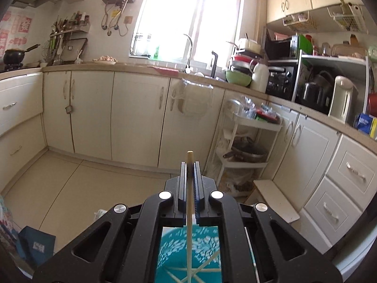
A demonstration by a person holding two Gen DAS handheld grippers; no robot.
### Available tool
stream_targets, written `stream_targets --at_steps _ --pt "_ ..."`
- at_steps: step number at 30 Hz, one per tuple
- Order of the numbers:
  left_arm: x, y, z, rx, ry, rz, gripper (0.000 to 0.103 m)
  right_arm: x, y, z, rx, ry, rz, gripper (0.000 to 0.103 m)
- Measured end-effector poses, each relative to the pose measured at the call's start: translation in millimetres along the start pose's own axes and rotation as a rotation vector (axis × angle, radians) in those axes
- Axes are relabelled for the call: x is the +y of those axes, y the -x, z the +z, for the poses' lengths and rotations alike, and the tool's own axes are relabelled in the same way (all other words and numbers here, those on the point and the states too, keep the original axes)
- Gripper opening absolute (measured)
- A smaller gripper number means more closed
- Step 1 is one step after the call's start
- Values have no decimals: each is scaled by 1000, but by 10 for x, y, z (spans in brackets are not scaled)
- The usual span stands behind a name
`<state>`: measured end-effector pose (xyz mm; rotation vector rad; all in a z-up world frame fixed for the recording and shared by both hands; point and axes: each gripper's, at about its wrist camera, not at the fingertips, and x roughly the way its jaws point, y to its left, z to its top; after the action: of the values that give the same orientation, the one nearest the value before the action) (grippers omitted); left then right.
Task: Organize utensils
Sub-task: 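Lift the stick with the left tool up over the teal basket, then open the left tool to drop the stick into the basket, then close the right tool on one wooden stick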
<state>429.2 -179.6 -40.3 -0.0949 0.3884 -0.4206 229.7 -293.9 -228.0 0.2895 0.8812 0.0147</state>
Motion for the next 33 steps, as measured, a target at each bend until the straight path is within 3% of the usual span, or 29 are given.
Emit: stream_targets --at_steps 6,9,11,15,17,23,26,30,33 --pt "-2 122 -364 89 -75 35 10 -5 -3 -2 0 0 1 25" --pt "22 287 -489 93 -101 62 28 -5 -3 -3 0 0 3 26" --pt "76 498 -571 72 -114 99 52 2 -7 0 0 4 8 28" --pt "218 934 -756 31 -116 150 66 11 -11 0 1 11 10 30" --pt "337 1132 -963 35 -88 180 78 16 -12 -1 1 11 9 30" --pt "544 984 -1573 201 -54 215 80 37 -13 -11 3 25 -13 30" --pt "584 841 -1764 258 -38 217 80 77 5 -32 8 40 -67 29" --pt "583 698 -1892 300 -8 216 82 119 13 -57 15 82 -132 18" --pt "624 635 -1986 336 7 211 84 87 8 -39 32 101 -134 11"
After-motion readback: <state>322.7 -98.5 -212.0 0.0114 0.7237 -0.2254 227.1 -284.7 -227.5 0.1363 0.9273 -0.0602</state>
